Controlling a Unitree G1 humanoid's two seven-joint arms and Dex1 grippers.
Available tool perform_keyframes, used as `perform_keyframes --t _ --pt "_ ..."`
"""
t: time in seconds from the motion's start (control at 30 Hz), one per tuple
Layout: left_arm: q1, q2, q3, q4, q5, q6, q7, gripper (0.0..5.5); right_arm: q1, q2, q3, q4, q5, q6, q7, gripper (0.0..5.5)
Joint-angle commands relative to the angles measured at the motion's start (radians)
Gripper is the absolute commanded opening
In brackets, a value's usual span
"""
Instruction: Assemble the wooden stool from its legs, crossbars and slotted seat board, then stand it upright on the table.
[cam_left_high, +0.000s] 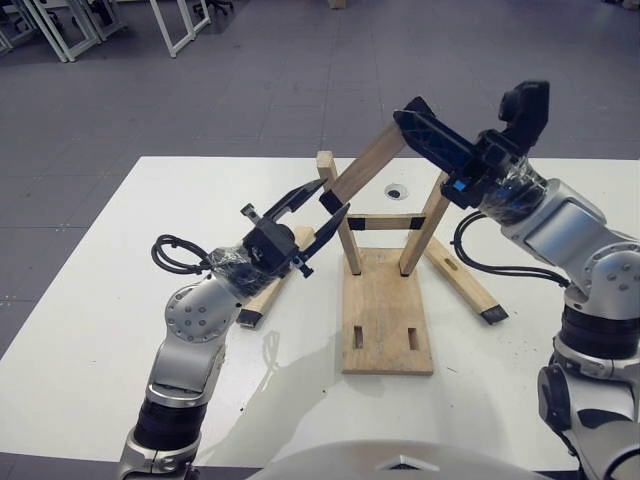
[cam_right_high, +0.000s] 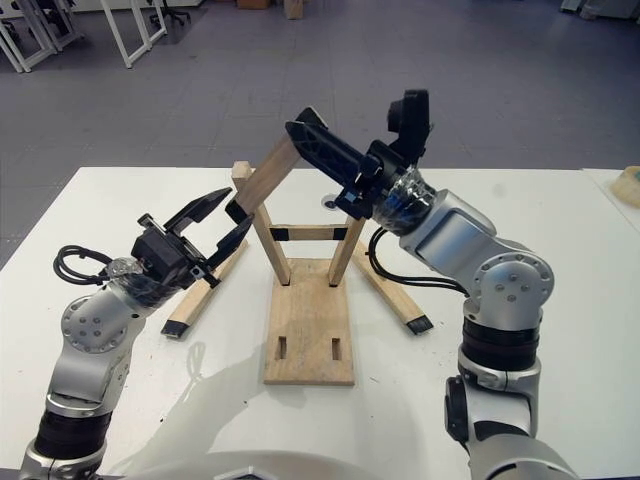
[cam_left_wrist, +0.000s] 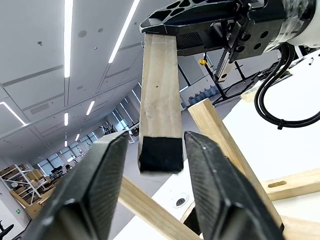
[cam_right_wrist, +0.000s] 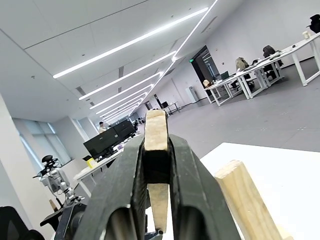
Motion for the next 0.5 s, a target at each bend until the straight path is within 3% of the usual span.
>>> perform_keyframes --t 0.03,0.17,0.3,0.5 --pt "0.096 0.024 0.007 0.052 0.046 -0.047 0.003 2.45 0.036 -0.044 -0.042 -0.003 0.047 0.021 -0.016 0.43" --pt "0.228 0.031 0.052 0.195 0.079 -0.161 0.028 2.45 0.188 -0.228 -0.117 -0.036 -0.004 0.107 0.147 0.43" --pt "0.225 0.007 0.089 0.254 0.112 -0.191 0.098 2.45 0.352 -0.43 -0.115 0.053 -0.288 0.075 0.429 0.43" --pt "0.213 -0.001 0.075 0.264 0.119 -0.183 0.11 2.45 0.313 -0.408 -0.067 0.279 -0.572 -0.059 0.547 0.43"
